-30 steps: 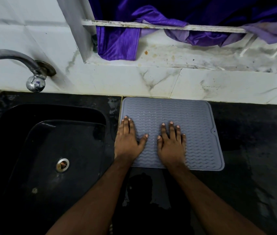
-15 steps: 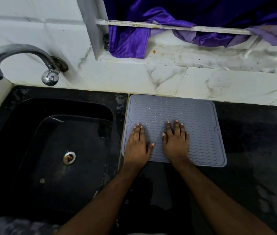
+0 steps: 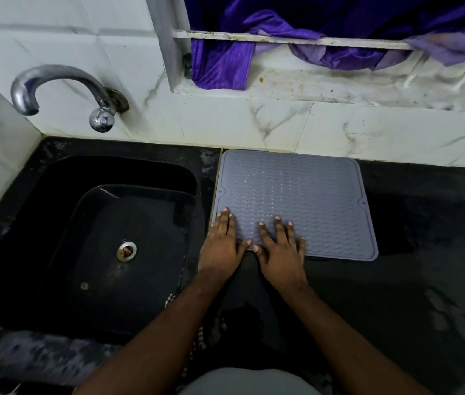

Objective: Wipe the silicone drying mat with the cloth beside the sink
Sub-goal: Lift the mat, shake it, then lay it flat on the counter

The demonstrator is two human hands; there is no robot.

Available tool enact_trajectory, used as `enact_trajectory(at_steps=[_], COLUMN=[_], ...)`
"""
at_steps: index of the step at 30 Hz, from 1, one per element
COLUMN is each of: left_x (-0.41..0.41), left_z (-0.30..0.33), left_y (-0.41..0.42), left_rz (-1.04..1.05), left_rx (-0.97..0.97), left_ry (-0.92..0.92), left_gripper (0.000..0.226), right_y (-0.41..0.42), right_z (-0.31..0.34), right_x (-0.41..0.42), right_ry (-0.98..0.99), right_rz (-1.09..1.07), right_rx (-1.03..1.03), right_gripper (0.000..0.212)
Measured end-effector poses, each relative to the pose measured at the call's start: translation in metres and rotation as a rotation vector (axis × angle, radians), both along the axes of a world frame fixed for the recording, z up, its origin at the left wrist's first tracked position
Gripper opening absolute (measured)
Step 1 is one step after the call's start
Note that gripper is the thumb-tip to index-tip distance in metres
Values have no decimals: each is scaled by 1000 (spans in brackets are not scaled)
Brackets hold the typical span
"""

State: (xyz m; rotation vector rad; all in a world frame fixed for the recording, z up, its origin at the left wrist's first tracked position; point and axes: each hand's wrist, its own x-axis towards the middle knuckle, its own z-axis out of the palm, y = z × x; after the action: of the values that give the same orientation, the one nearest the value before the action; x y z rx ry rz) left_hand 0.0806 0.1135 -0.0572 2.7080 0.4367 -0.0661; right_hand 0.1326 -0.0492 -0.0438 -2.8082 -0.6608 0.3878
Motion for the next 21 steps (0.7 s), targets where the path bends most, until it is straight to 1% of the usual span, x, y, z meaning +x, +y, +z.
enact_trajectory(at_steps=[6,14,17,21], left_x=[0,-3,-2,0], left_z=[4,3,2,3], left_y=[3,7,6,4], left_rz=[-45,-73,-67,-57], left_rx=[91,126,116,116], left_ry=[66,98,108,111], left_gripper=[87,87,88,83], right_y=[9,12,10,3], right_z=[4,11,11,10], right_x=[2,1,2,3], right_ry=[50,60,70,63], right_rz=[-64,-93,-79,-21], right_rx=[42,67,73,47], right_gripper=[61,61,61,62])
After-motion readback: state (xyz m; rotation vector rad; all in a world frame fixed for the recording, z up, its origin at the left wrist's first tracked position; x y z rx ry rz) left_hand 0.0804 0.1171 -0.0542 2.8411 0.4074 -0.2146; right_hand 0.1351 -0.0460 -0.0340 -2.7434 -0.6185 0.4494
